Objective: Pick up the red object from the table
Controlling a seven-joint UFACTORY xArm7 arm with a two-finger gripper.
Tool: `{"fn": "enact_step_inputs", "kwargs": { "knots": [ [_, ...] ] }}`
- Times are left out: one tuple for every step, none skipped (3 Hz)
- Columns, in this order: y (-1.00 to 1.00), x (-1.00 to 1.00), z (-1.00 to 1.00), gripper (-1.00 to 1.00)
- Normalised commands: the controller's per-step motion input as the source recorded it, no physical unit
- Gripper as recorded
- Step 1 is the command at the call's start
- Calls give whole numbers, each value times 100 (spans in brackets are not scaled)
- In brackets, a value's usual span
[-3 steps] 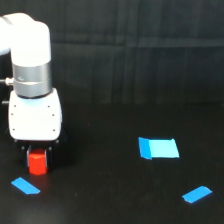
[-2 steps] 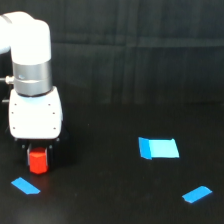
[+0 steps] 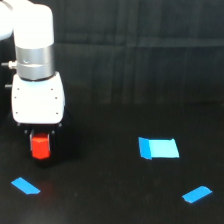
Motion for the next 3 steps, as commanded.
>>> {"fn": "enact_step_inputs", "kwargs": {
  "knots": [
    [14, 19, 97, -96],
    [37, 21, 96, -100],
    [43, -3, 85, -100]
  ]
}}
